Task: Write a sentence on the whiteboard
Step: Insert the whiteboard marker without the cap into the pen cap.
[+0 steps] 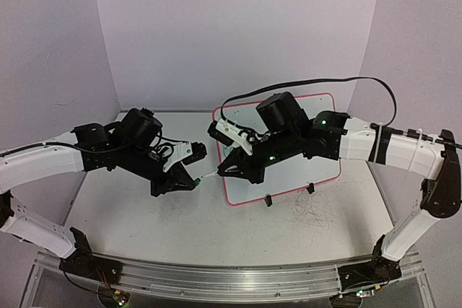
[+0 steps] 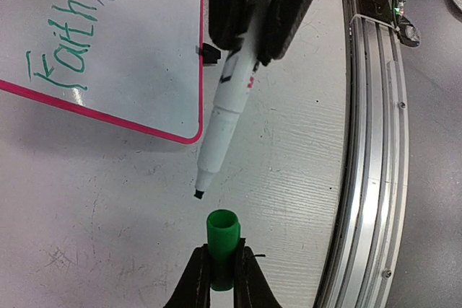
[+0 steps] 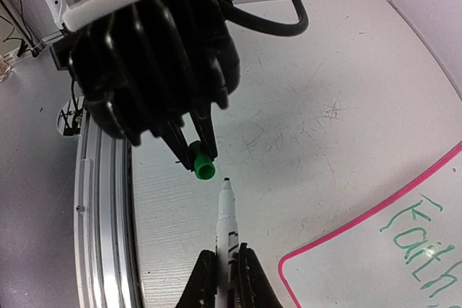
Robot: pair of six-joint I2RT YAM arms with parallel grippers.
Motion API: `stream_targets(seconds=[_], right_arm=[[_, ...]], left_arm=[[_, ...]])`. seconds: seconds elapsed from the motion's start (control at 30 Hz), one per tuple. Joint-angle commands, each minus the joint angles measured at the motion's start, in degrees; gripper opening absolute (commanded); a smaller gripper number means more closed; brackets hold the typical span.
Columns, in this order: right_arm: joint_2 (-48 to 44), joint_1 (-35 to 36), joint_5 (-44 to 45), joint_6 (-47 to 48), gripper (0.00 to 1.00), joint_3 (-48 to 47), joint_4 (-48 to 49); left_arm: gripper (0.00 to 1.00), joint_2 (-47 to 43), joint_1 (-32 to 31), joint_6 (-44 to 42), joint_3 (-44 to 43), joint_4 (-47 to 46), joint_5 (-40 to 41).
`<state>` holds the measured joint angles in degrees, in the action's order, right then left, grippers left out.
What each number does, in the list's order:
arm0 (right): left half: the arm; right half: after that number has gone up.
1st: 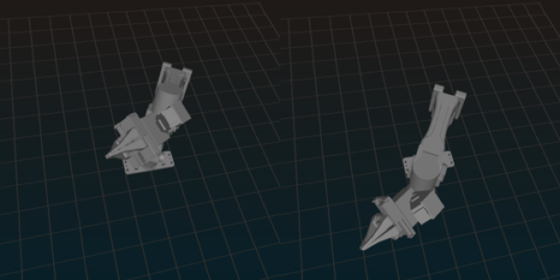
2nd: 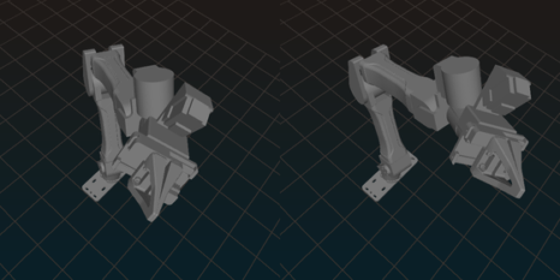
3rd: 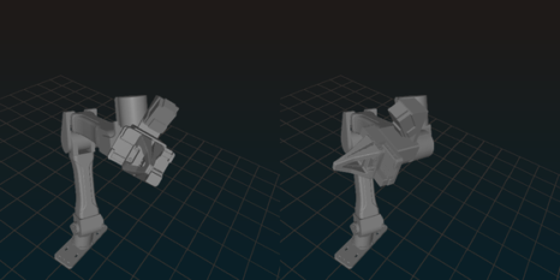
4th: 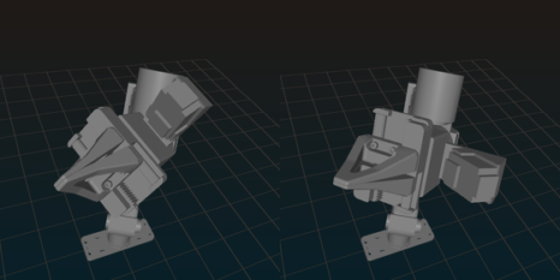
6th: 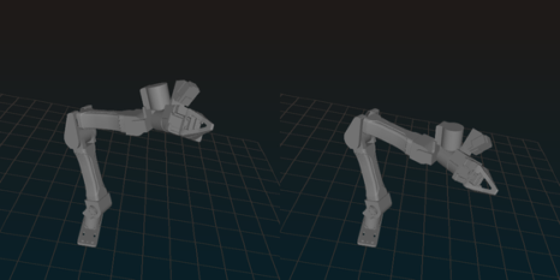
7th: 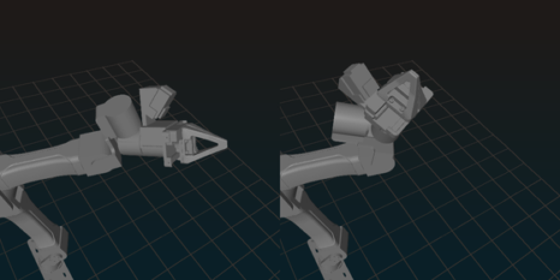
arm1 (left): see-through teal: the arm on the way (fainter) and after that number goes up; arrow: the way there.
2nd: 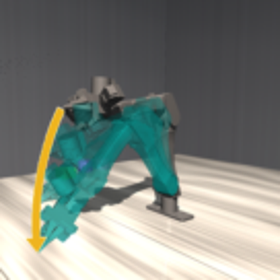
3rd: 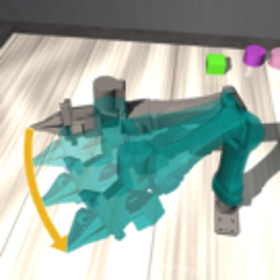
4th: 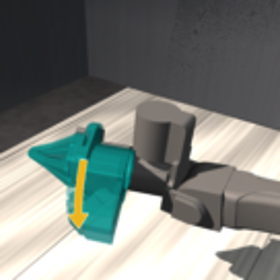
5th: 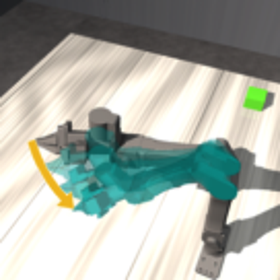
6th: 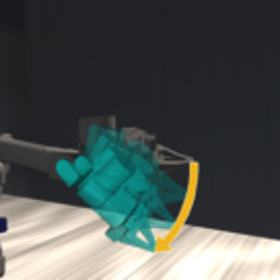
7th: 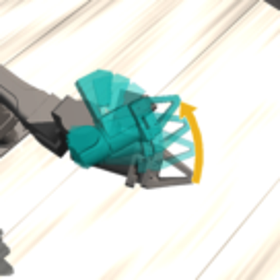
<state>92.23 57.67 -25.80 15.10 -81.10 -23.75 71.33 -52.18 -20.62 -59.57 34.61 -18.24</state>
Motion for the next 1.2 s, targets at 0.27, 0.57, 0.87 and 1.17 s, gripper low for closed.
stream_targets(seconds=[0.27,0.57,0.87,1.17], right_arm=[[-0.1,0.37,-0.23,1.0,0.0,-2.05,0.49],[-1.75,0.37,-1.11,1.38,0.0,-0.55,1.21],[-0.25,0.92,-1.88,1.25,0.0,-0.89,1.69],[0.81,1.47,-1.74,1.34,0.0,-1.13,1.6]], left_arm=[[0.0,0.71,-0.56,-1.21,-2.81,1.1,0.76],[0.0,0.95,-0.75,-1.09,-2.5,1.32,1.13],[0.0,0.69,-0.95,-0.95,-2.49,1.33,1.19],[0.0,0.66,-1.0,-1.09,-2.31,1.35,1.28]])
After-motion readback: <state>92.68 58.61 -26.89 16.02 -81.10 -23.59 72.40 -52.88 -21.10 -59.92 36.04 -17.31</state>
